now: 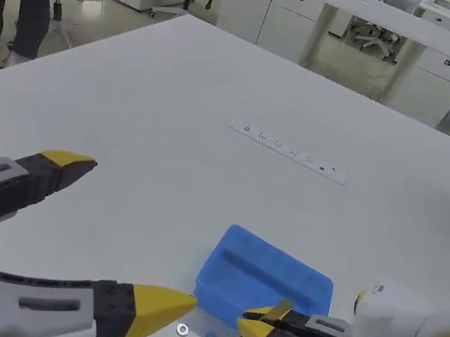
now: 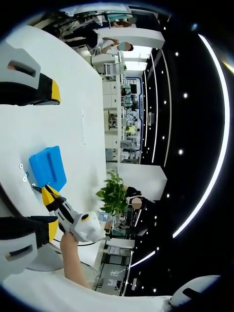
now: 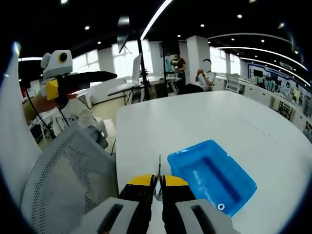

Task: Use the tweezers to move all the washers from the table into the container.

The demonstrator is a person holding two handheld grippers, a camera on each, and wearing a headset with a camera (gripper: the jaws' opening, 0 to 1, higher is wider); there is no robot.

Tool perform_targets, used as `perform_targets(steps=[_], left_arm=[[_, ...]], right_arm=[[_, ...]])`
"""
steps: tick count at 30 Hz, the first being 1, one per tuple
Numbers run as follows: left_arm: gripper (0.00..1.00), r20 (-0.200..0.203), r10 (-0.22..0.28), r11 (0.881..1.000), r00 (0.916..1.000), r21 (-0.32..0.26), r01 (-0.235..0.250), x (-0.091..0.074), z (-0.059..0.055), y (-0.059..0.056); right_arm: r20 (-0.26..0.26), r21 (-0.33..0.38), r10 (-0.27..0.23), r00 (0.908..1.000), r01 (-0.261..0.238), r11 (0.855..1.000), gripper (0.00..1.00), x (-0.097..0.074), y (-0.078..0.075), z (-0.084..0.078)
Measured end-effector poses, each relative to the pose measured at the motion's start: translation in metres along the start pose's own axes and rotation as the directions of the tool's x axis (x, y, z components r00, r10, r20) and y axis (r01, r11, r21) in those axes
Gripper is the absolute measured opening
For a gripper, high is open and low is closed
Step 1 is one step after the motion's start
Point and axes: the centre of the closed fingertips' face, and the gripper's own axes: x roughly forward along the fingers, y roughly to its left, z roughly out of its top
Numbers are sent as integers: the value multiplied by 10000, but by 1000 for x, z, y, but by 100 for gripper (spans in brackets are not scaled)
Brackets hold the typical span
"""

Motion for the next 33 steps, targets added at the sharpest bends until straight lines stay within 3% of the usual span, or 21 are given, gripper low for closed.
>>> perform_targets(steps=[4, 9, 16, 22, 33], left_arm=[[96, -20, -1, 10000, 10000, 18, 1, 0, 0, 0], [96, 18, 11, 10000, 10000, 9, -11, -1, 1, 1], [96, -4, -110, 9999, 9999, 87, 110, 1, 1, -2], [96, 14, -49, 10000, 10000, 68, 49, -2, 1, -1], [96, -35, 99, 9999, 9999, 93, -99, -7, 1, 4]], right_arm=[[192, -41, 180, 9997, -180, 9998, 2, -6, 0, 10], [349, -338, 50, 9994, -38, 9994, 2, -16, -9, 23], [797, 426, -399, 9960, 366, 9984, 2, -15, -34, 30], [550, 634, -892, 9945, 857, 9943, 2, -10, -57, 27], [-61, 1345, -1454, 9893, 1449, 9803, 2, -4, -96, 7]])
